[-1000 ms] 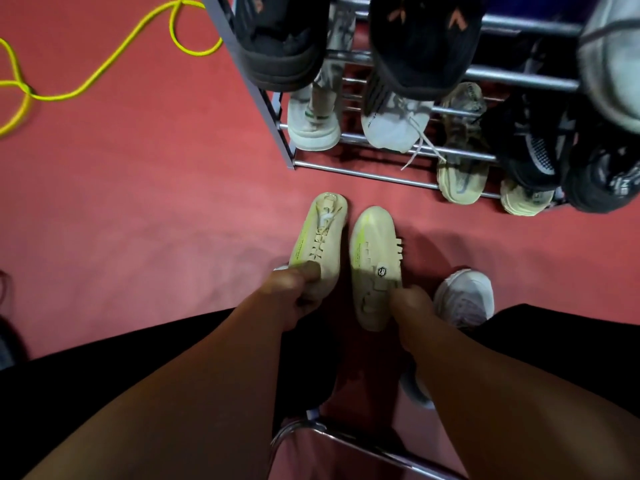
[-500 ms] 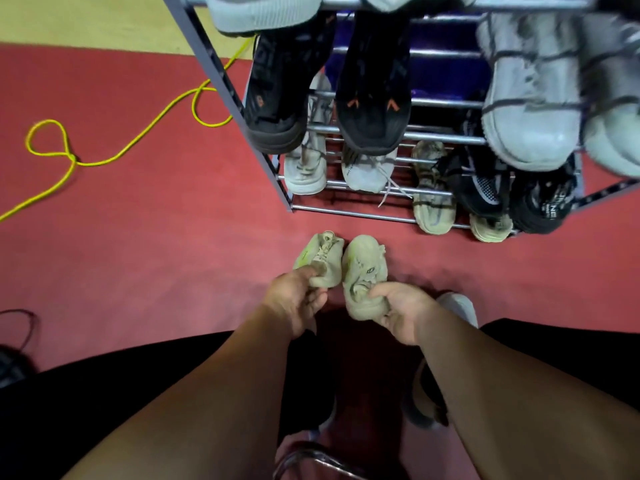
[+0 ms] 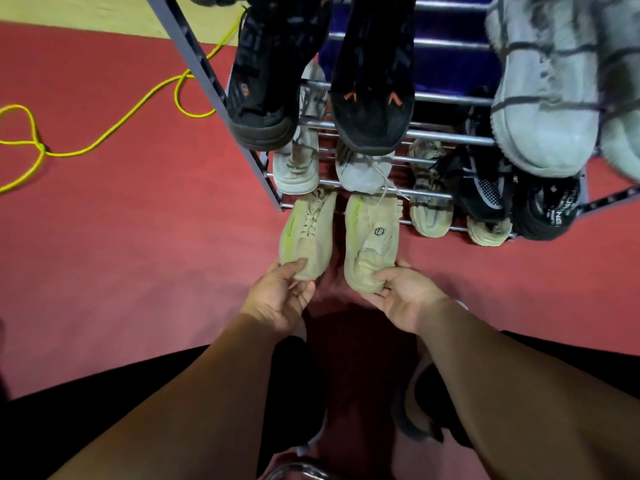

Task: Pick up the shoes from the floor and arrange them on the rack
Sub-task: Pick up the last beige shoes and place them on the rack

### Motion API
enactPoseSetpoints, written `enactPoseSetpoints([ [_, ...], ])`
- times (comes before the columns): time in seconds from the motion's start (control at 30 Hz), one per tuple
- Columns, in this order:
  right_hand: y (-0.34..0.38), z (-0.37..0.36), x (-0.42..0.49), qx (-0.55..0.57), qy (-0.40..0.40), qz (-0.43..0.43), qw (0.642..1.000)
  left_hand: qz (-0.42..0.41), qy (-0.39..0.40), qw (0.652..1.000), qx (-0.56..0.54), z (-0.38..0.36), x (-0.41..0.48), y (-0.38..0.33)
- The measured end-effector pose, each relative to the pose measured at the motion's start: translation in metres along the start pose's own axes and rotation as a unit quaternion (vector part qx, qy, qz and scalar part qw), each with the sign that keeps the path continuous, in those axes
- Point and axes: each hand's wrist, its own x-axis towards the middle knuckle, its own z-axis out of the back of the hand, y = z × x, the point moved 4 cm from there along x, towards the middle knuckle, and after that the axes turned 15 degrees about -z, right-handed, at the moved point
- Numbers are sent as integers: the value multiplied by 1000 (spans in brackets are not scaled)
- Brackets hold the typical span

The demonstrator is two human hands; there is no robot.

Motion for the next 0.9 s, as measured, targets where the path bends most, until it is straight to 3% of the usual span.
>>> enactPoseSetpoints([
  [0.23,62,-25,36,-20,-52,12,998,-8,32,999,1,10,22,-1],
  [0.4,104,-59,58,-38,-18,48,998,-10,37,999,19,11,33,-9],
  [0.6,96,-59,86,-55,-115,22,992,-2,31,999,18,16,36,-9],
  [0.9,100,-74,101,-121,-134,20,983,-5,30,999,14,22,38,-3],
])
